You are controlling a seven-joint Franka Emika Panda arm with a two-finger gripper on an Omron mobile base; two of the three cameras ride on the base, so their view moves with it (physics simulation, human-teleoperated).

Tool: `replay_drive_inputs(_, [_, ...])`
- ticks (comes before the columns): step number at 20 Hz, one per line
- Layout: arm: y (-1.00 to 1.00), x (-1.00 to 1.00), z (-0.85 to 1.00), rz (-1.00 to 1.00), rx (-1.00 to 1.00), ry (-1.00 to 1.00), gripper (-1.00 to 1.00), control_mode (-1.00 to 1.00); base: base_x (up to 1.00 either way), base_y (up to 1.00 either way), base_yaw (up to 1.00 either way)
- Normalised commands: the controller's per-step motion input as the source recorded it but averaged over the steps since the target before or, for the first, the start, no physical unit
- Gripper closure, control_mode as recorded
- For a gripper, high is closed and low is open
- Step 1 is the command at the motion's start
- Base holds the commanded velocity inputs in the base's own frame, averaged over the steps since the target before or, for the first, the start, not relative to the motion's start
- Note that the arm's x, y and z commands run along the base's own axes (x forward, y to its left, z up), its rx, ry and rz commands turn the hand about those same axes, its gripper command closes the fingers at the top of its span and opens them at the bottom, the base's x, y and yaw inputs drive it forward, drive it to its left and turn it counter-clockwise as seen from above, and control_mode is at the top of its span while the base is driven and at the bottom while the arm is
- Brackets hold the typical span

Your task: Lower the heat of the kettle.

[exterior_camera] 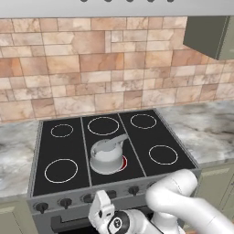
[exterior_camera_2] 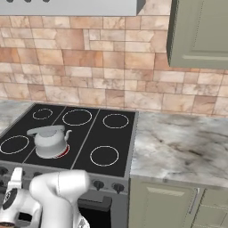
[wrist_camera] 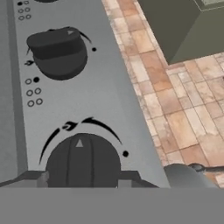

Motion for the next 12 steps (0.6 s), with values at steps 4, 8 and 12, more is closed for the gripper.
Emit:
replay_drive_inputs(4, [-0.19, -0.05, 0.07, 0.04, 0.71, 0.07, 1.00, -1.00, 0.00, 0.00, 0.00])
replay_drive_inputs(8, [-0.02, 0.02, 0.37, 0.00, 0.66, 0.19, 1.00, -1.00, 0.00, 0.00, 0.00])
replay_drive_inputs(12, [-0.02, 0.06, 0.28, 0.00, 0.61, 0.18, 1.00, -1.00, 0.00, 0.00, 0.00])
